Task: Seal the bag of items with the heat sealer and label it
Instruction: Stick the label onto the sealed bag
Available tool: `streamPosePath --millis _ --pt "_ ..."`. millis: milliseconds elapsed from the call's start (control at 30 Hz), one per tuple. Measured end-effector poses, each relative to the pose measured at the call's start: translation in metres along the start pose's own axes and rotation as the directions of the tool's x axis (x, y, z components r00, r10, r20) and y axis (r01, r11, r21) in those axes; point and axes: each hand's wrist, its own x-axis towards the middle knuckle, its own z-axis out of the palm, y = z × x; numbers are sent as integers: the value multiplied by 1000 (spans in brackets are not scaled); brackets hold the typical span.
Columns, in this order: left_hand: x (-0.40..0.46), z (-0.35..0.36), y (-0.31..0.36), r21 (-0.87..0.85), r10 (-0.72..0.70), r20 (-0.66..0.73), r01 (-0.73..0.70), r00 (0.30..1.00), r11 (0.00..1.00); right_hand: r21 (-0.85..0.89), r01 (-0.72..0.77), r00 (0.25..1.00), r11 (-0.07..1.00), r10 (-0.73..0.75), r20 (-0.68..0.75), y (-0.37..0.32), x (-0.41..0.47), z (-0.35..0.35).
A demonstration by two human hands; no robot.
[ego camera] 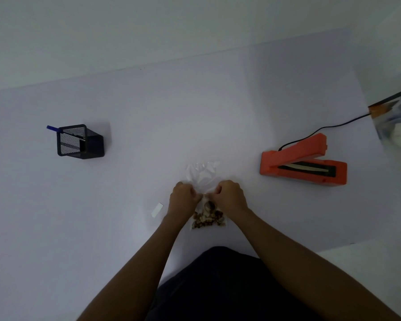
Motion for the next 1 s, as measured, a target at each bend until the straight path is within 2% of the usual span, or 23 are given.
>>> streamPosePath --millis 200,400,533,700,1000 --pt "3 -8 -5 -51 -77 -35 75 996 996 55 -2 999 998 3 -34 4 0 3" --pt "-1 -8 -5 -3 -83 -35 83 996 997 90 71 996 993 -66 -55 11 -2 3" --pt "-1 -8 -5 5 -74 -31 74 997 997 160 57 997 985 -47 -66 8 -6 1" --pt "-3 -5 -5 7 -64 -46 64 997 998 23 77 994 997 -75 -84 1 -9 8" --pt "-6 -5 -10 -22 -26 -20 26 999 999 93 74 997 993 -72 -31 11 -1 4"
